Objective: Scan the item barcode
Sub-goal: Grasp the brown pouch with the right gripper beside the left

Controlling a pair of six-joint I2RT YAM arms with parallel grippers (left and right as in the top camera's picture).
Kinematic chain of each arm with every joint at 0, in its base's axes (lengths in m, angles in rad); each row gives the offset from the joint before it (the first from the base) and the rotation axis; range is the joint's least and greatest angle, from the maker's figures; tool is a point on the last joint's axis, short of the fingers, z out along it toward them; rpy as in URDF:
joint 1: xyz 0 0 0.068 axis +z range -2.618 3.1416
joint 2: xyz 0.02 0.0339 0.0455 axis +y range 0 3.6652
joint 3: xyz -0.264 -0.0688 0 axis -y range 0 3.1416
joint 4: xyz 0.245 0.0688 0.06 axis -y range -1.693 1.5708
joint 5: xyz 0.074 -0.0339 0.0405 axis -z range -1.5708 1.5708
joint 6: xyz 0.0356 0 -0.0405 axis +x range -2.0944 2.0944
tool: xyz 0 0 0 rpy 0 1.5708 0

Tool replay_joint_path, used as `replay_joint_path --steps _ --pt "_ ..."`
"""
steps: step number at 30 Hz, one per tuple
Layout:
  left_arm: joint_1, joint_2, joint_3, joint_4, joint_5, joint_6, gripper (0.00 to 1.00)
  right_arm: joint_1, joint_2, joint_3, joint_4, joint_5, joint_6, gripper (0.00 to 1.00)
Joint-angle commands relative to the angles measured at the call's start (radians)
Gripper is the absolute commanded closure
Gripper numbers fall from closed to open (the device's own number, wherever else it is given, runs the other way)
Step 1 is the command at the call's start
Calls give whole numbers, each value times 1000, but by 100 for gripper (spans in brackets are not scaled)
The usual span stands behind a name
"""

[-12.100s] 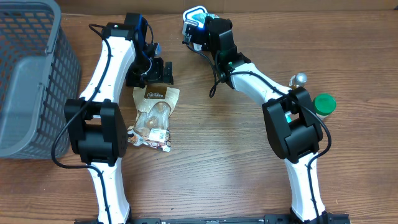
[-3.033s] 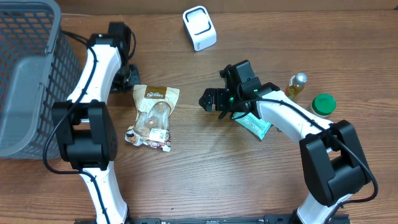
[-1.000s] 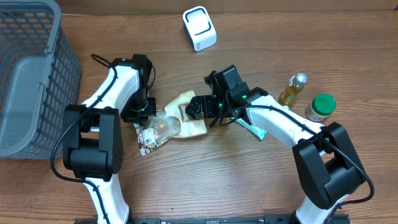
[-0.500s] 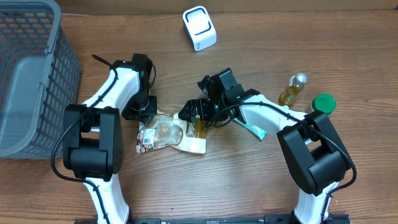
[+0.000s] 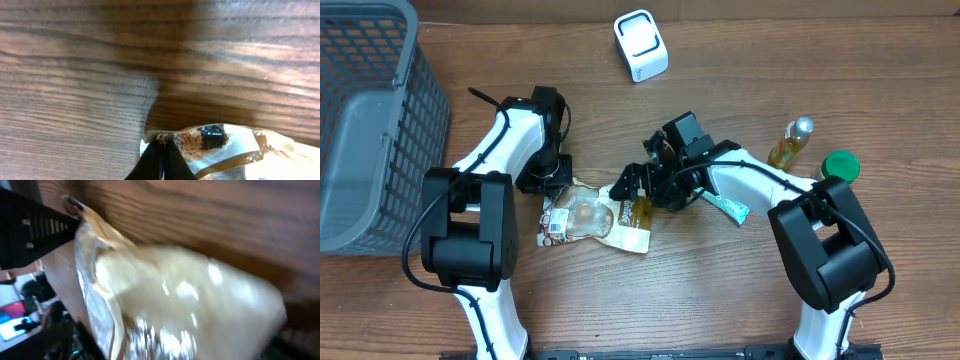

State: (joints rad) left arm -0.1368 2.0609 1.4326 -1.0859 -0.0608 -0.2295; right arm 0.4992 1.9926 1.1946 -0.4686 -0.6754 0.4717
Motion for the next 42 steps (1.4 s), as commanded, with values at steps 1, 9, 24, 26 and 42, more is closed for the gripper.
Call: replay_joint_path --steps 1,9,24,26,42 --pt "-2 -13 -11 -9 2 20 96 -30 32 -17 -105 23 30 0" --pt "-2 -13 -11 -8 9 20 96 -15 32 -18 -167 0 30 0" --pt "-2 -13 -11 -10 9 16 96 40 32 -18 -11 0 173 1" --pt "-2 -13 -11 -9 9 16 96 56 32 -18 12 0 176 1" --pt "-2 -13 -11 -9 9 16 95 123 32 -18 166 0 148 48"
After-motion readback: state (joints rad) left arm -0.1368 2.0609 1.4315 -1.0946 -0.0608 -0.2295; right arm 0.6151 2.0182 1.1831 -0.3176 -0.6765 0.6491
